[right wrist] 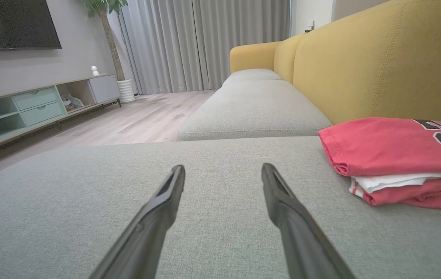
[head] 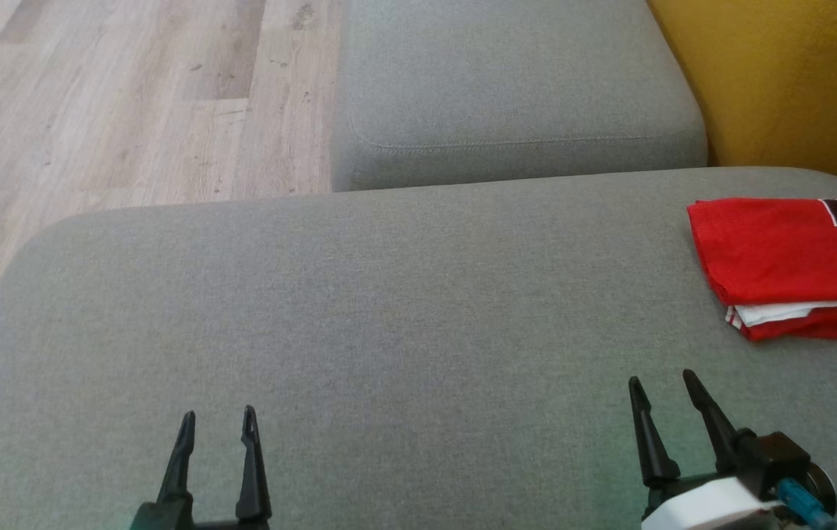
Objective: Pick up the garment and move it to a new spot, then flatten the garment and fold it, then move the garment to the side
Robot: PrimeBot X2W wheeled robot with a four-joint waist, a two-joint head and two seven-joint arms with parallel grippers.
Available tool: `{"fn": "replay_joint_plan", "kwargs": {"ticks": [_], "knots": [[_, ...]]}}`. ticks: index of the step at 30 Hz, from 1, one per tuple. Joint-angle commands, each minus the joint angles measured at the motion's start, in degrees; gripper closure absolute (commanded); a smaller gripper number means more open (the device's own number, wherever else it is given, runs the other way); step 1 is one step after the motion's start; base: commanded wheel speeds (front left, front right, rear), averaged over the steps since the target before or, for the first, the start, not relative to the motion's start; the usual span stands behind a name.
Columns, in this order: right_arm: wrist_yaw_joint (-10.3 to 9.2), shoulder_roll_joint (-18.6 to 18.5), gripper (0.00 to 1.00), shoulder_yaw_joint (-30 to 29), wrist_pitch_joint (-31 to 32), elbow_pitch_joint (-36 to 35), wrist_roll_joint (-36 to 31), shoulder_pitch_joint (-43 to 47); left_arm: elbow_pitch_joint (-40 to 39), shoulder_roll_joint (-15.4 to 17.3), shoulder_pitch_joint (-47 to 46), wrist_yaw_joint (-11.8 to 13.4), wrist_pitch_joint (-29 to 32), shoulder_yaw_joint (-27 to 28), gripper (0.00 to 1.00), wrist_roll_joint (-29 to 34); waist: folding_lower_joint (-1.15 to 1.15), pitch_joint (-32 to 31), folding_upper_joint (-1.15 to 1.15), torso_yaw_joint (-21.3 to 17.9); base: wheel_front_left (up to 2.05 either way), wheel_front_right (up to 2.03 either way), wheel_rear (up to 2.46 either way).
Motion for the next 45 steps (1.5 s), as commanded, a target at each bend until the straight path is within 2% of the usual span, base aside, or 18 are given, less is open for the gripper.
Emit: {"fn": "replay_joint_plan", "kwargs": {"ticks": [1,10,11,17,45], "knots": [[-0.04,-0.1,0.0,1.6,-0.6,-2.2,0.4,-2.0,-1.4,-0.2,-1.4,-0.1,-0.5,2.1,0.0,0.4,0.0,0.0,0.0,0.0,0.0,0.0,0.0],[-0.04,-0.1,0.0,1.9,-0.6,-2.2,0.9,-2.1,-0.7,-0.2,-1.5,-0.2,-0.5,2.4,0.0,1.5,0.0,0.1,0.0,-0.3,0.0,0.0,0.0],[0.0,0.0,1.0,0.4,0.0,-0.2,0.5,0.0,0.9,0.0,0.1,0.0,0.0,0.5,1.0,1.3,0.01,0.1,0.0,-0.3,0.0,0.0,0.0],[0.0,0.1,1.0,0.3,0.2,4.3,1.0,1.9,5.5,0.0,1.6,-0.1,0.5,0.5,1.0,0.9,0.01,0.2,0.0,-0.3,0.0,0.0,0.0],[-0.01,-0.4,1.0,-1.7,4.3,2.7,20.7,-1.1,5.0,-0.1,-2.2,-3.2,5.1,4.1,1.0,-17.8,0.01,1.7,0.0,-0.4,0.0,0.0,0.0]]}}
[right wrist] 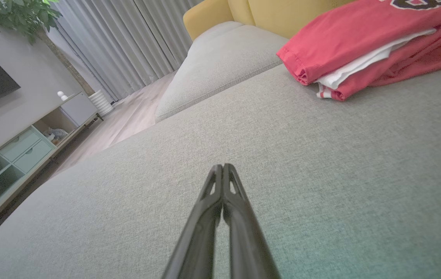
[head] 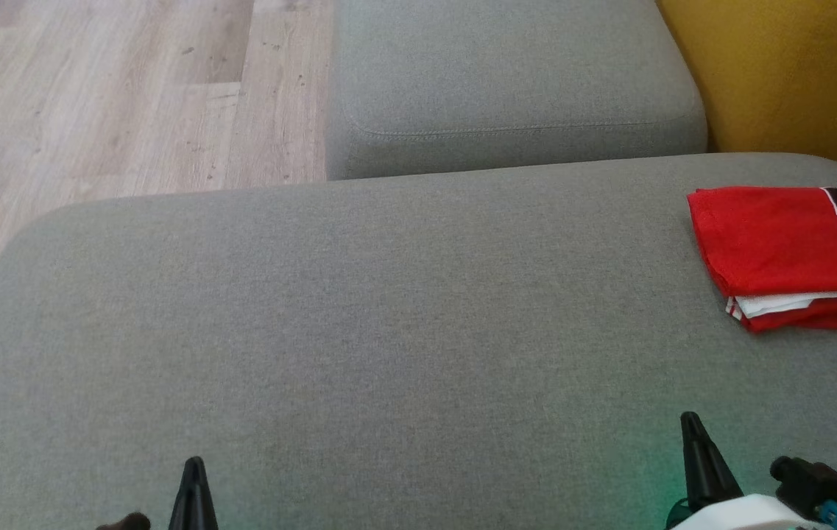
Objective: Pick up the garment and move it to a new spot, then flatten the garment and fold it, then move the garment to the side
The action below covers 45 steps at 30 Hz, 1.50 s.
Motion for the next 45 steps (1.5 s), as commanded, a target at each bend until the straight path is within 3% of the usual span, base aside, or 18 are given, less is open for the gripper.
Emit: {"fn": "replay_joint_plan", "kwargs": {"ticks": [1,45], "knots": [[-0.01,-0.5,1.0,-0.2,0.6,-2.2,2.3,-3.0,-2.0,0.0,-2.9,-0.4,0.3,1.3,1.0,-2.0,0.0,0.1,0.0,0.0,0.0,0.0,0.0],[-0.03,-0.8,1.0,-4.1,7.6,-4.6,32.6,-7.8,-2.8,-0.1,-8.8,-5.3,7.6,7.1,1.0,-31.4,0.0,2.5,0.0,-0.1,0.0,0.0,0.0]]}}
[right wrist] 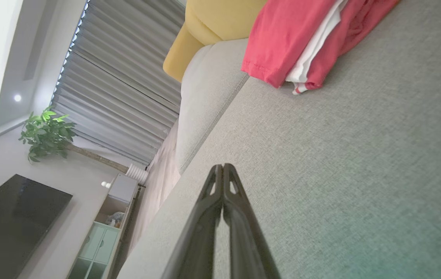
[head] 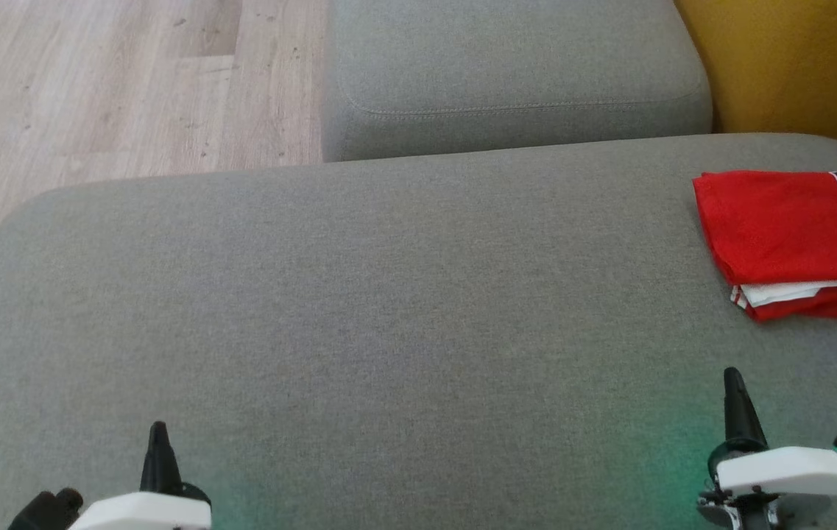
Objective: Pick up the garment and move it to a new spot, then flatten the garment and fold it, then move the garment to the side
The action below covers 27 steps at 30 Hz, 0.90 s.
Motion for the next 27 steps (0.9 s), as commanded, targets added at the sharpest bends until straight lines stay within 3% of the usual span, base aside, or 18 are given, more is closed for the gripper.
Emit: {"fn": "replay_joint_plan", "kwargs": {"ticks": [1,27], "knots": [[-0.03,-0.8,1.0,0.2,0.6,-2.3,2.2,-3.2,-2.1,0.0,-3.3,-0.6,0.5,1.8,1.0,-2.0,0.0,0.1,0.0,0.0,0.0,0.0,0.0],[-0.03,-0.8,1.0,-2.2,4.8,-3.7,19.3,-6.0,-2.5,0.0,-6.6,-3.4,4.6,5.0,1.0,-18.7,0.0,1.5,0.0,-0.1,0.0,0.0,0.0]]}}
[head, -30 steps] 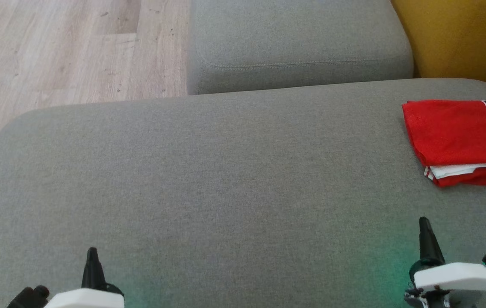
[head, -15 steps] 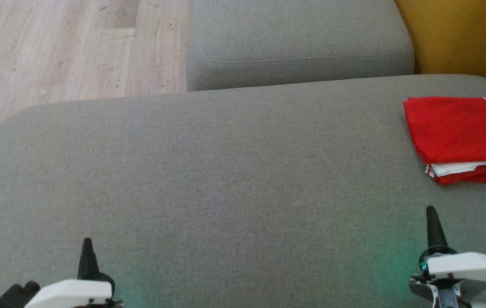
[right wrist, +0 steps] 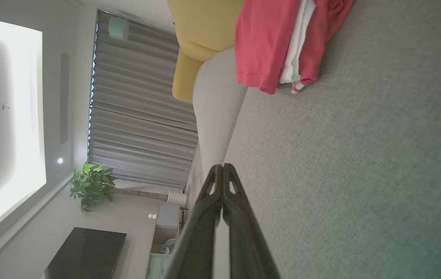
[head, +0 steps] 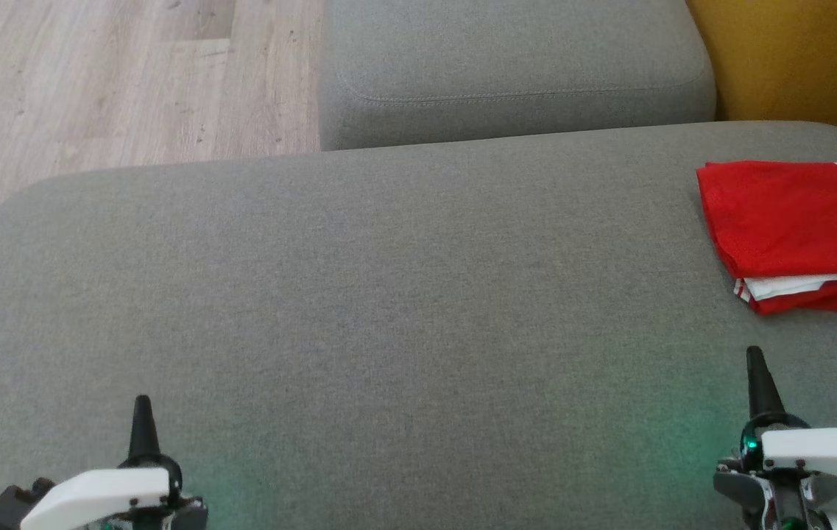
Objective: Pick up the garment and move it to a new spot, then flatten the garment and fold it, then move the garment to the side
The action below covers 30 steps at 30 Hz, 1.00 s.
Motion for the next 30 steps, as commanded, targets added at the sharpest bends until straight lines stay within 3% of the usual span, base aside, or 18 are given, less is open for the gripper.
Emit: {"fn": "replay_joint_plan", "kwargs": {"ticks": [1,23,30], "knots": [[-0.03,-0.8,1.0,0.7,0.6,-2.4,1.7,-3.7,-2.0,0.1,-3.5,-0.6,0.4,1.9,1.0,-1.4,0.0,0.1,0.0,0.0,0.0,0.0,0.0],[-0.04,-0.8,1.0,-1.5,4.3,-3.6,16.6,-6.2,-2.4,0.0,-6.4,-3.1,4.0,4.8,1.0,-16.1,0.0,1.2,0.0,-0.1,0.0,0.0,0.0],[-0.04,-0.7,1.0,-1.8,4.8,-3.7,18.2,-6.4,-2.4,0.0,-6.7,-3.4,4.4,5.1,1.0,-17.7,0.0,1.4,0.0,-0.1,0.0,0.0,0.0]]}}
